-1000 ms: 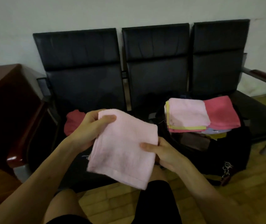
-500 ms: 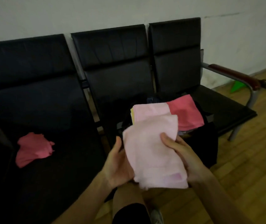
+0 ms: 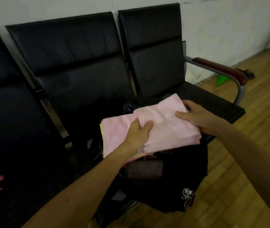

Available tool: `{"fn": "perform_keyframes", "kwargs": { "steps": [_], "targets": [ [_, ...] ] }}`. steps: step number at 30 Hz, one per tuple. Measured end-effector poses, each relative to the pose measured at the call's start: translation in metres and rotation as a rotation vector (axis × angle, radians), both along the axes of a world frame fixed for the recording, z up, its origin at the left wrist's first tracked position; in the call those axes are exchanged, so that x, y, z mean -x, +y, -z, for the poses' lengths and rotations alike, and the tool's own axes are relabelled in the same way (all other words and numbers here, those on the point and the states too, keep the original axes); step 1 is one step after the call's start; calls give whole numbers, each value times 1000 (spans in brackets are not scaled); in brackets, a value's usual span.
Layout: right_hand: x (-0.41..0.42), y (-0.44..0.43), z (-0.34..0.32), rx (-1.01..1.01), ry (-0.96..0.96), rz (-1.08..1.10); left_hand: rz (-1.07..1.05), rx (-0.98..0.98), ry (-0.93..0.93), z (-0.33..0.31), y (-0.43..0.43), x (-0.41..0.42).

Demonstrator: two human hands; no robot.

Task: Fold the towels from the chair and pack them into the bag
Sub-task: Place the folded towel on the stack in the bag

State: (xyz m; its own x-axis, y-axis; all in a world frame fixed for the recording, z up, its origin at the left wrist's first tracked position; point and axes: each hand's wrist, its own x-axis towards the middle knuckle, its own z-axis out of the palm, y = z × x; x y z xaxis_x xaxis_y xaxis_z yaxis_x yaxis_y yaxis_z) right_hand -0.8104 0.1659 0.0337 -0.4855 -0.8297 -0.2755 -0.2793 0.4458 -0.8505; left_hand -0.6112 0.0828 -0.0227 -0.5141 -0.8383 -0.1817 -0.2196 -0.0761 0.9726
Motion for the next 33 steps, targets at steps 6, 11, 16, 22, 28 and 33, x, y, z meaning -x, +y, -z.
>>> {"fn": "perform_keyframes", "kwargs": {
  "steps": [6,11,16,22,28,33],
  "targets": [
    [41,-59,38,0,258,12,67,233,-268,23,-55,49],
    [45,-73,77,-58,373,60,115,294,-447,44,-76,61],
    [44,-67,88,-198,409,127,125,230,-413,50,-75,55],
    [-18,-61,59,15,662,146,-31,360,-394,5,-92,-4],
    [-198,-66,41,374,354,-162,-242,444,-333,-27,-79,-185],
    [-371,-86,91,308,71,-416,-476,371,-481,10,-48,-364]
  ]
}}
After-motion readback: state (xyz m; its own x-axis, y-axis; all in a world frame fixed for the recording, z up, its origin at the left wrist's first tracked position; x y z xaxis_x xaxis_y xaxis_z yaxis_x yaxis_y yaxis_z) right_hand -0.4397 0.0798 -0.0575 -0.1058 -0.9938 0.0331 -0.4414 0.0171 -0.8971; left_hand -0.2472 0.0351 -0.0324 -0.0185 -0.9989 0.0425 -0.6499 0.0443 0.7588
